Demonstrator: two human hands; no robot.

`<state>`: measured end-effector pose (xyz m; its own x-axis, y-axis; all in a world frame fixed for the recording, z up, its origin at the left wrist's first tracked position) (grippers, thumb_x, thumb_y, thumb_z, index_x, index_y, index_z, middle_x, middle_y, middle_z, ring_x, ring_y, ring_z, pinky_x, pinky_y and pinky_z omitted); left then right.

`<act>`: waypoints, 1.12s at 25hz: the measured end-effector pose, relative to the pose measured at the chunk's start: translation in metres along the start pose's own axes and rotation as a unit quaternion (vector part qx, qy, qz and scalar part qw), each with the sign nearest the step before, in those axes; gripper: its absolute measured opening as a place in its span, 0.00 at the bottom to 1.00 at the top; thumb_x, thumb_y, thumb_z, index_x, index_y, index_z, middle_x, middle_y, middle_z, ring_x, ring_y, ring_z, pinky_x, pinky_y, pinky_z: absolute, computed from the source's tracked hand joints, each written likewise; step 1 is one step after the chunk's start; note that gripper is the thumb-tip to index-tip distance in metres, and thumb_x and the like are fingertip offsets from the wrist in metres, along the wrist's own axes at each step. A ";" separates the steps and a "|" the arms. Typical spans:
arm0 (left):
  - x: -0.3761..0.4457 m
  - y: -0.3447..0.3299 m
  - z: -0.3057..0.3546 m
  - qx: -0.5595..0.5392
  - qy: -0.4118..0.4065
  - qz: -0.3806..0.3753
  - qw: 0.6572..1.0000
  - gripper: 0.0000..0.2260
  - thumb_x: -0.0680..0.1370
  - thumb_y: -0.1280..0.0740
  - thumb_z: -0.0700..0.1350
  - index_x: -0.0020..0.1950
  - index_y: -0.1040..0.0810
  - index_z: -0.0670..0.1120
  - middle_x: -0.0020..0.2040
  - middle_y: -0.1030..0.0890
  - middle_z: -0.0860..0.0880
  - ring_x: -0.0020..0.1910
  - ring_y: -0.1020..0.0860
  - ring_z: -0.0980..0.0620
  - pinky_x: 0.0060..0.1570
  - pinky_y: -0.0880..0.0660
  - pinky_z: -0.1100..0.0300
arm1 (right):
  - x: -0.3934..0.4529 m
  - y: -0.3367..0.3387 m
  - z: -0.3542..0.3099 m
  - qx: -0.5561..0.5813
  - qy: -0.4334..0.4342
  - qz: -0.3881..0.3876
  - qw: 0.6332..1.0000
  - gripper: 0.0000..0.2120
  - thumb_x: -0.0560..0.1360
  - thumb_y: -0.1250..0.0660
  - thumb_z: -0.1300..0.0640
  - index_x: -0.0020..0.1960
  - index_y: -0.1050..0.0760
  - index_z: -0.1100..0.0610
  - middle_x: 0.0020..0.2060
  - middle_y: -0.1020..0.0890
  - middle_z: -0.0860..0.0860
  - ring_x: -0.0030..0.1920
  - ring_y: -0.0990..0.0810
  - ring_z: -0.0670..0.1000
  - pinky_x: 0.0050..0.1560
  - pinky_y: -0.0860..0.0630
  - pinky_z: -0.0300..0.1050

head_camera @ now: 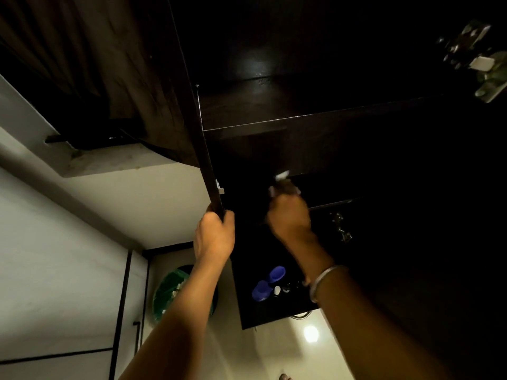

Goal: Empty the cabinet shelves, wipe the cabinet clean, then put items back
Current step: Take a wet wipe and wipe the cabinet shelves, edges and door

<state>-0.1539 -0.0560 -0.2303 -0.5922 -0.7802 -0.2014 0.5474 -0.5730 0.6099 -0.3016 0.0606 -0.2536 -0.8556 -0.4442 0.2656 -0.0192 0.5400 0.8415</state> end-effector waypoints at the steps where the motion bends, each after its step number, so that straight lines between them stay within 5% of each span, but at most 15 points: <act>1: 0.000 0.000 0.000 0.015 0.005 0.007 1.000 0.18 0.82 0.38 0.52 0.36 0.31 0.44 0.29 0.28 0.48 0.30 0.28 0.47 0.27 0.40 0.57 | -0.014 -0.018 -0.035 0.041 0.071 -0.059 0.995 0.14 0.76 0.36 0.62 0.61 0.22 0.63 0.58 0.20 0.61 0.59 0.21 0.62 0.58 0.24 0.51; 3: 0.001 0.000 0.000 0.047 0.013 0.017 0.999 0.20 0.82 0.38 0.53 0.34 0.31 0.45 0.30 0.27 0.47 0.30 0.28 0.47 0.28 0.40 0.57 | -0.022 -0.036 -0.070 0.084 0.179 -0.196 0.960 0.17 0.78 0.36 0.59 0.66 0.25 0.57 0.62 0.22 0.57 0.62 0.23 0.58 0.62 0.25 0.50; 5: 0.002 0.001 0.000 0.055 0.014 0.009 0.998 0.20 0.82 0.38 0.53 0.34 0.31 0.45 0.30 0.27 0.47 0.29 0.29 0.49 0.28 0.40 0.57 | 0.000 -0.024 -0.043 0.050 0.207 -0.207 0.955 0.19 0.75 0.34 0.62 0.66 0.24 0.53 0.62 0.21 0.54 0.61 0.22 0.56 0.61 0.24 0.51; 8: 0.004 0.002 0.000 0.030 0.001 -0.028 0.999 0.18 0.83 0.38 0.52 0.35 0.33 0.48 0.30 0.28 0.48 0.30 0.28 0.48 0.28 0.39 0.57 | 0.036 0.024 0.044 -0.040 0.122 -0.008 0.992 0.26 0.64 0.30 0.71 0.58 0.17 0.52 0.52 0.15 0.51 0.51 0.19 0.58 0.50 0.20 0.51; 10: 0.004 0.003 0.000 0.029 -0.004 -0.033 0.999 0.17 0.83 0.38 0.52 0.35 0.33 0.48 0.30 0.29 0.48 0.29 0.29 0.49 0.28 0.40 0.57 | 0.045 0.055 0.083 -0.067 0.023 0.083 0.994 0.16 0.64 0.29 0.71 0.47 0.15 0.58 0.46 0.15 0.56 0.47 0.19 0.61 0.47 0.23 0.48; 12: 0.003 0.004 0.000 0.033 -0.005 -0.031 0.999 0.18 0.83 0.38 0.52 0.35 0.32 0.47 0.30 0.29 0.47 0.29 0.29 0.49 0.28 0.40 0.57 | 0.044 0.069 0.073 0.039 -0.063 0.121 0.990 0.09 0.71 0.31 0.68 0.46 0.15 0.59 0.48 0.15 0.55 0.49 0.17 0.56 0.51 0.27 0.38; 15: 0.003 0.003 0.000 0.031 0.001 -0.035 0.999 0.19 0.83 0.38 0.53 0.36 0.30 0.44 0.30 0.27 0.47 0.30 0.28 0.48 0.29 0.38 0.57 | 0.044 0.086 0.024 0.312 -0.114 0.262 0.906 0.06 0.75 0.30 0.65 0.50 0.18 0.59 0.51 0.18 0.53 0.49 0.20 0.43 0.52 0.30 0.25; 17: 0.006 0.004 -0.004 0.029 -0.003 -0.039 0.999 0.19 0.83 0.38 0.52 0.35 0.31 0.44 0.29 0.29 0.47 0.29 0.29 0.49 0.29 0.39 0.57 | 0.061 0.092 0.010 0.433 -0.162 0.373 0.804 0.05 0.76 0.30 0.63 0.51 0.22 0.63 0.48 0.20 0.53 0.46 0.21 0.39 0.49 0.26 0.31; 18: 0.008 0.002 -0.005 0.025 -0.008 -0.041 0.999 0.20 0.83 0.38 0.52 0.34 0.32 0.45 0.28 0.30 0.47 0.28 0.30 0.48 0.29 0.39 0.56 | 0.070 0.091 0.003 0.443 -0.171 0.405 0.781 0.07 0.76 0.31 0.63 0.52 0.24 0.65 0.45 0.20 0.53 0.44 0.21 0.39 0.48 0.25 0.35; 20: 0.014 -0.002 -0.010 0.028 -0.009 -0.030 0.999 0.21 0.82 0.38 0.52 0.32 0.33 0.45 0.27 0.31 0.48 0.28 0.30 0.47 0.29 0.40 0.56 | 0.075 0.082 -0.028 0.396 -0.119 0.418 0.809 0.08 0.75 0.34 0.67 0.54 0.24 0.65 0.47 0.20 0.57 0.49 0.20 0.47 0.55 0.24 0.43; 22: 0.019 -0.007 -0.016 0.066 0.008 0.011 0.998 0.22 0.81 0.37 0.54 0.31 0.31 0.44 0.27 0.28 0.46 0.29 0.27 0.44 0.29 0.38 0.56 | 0.062 0.062 -0.079 0.313 0.048 0.312 0.896 0.13 0.70 0.31 0.70 0.55 0.21 0.65 0.52 0.20 0.62 0.52 0.22 0.56 0.58 0.24 0.44; 25: 0.025 -0.010 -0.025 0.078 0.007 0.036 0.996 0.24 0.80 0.37 0.57 0.32 0.27 0.41 0.28 0.25 0.43 0.32 0.23 0.40 0.32 0.30 0.52 | 0.041 0.039 -0.114 0.182 0.283 0.151 0.929 0.21 0.62 0.27 0.73 0.54 0.19 0.64 0.52 0.20 0.63 0.46 0.19 0.63 0.40 0.18 0.51; 27: 0.026 -0.008 -0.028 0.056 -0.002 0.015 0.998 0.23 0.81 0.37 0.57 0.34 0.26 0.41 0.29 0.24 0.43 0.33 0.22 0.40 0.34 0.30 0.51 | 0.055 0.063 -0.092 0.165 0.253 0.220 0.928 0.13 0.68 0.31 0.69 0.53 0.19 0.66 0.49 0.19 0.65 0.45 0.18 0.65 0.43 0.19 0.53; 28: 0.026 -0.006 -0.028 0.048 -0.008 0.003 0.999 0.22 0.81 0.37 0.55 0.34 0.26 0.41 0.29 0.25 0.43 0.33 0.23 0.40 0.33 0.32 0.51 | 0.067 0.081 -0.070 0.189 0.169 0.281 0.926 0.12 0.70 0.33 0.68 0.53 0.20 0.69 0.49 0.20 0.67 0.48 0.19 0.66 0.48 0.21 0.54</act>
<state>-0.1560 -0.0795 -0.2611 -0.5996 -0.7786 -0.1852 0.4922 -0.5412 0.6818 -0.3239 0.0246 -0.1352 -0.5757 -0.1813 0.7973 0.1462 0.9366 0.3185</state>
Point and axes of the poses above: each hand's wrist, its own x-axis towards the middle knuckle, its own y-axis out of the back of the hand, z = x × y, the point moved 4 cm from there along x, towards the middle knuckle
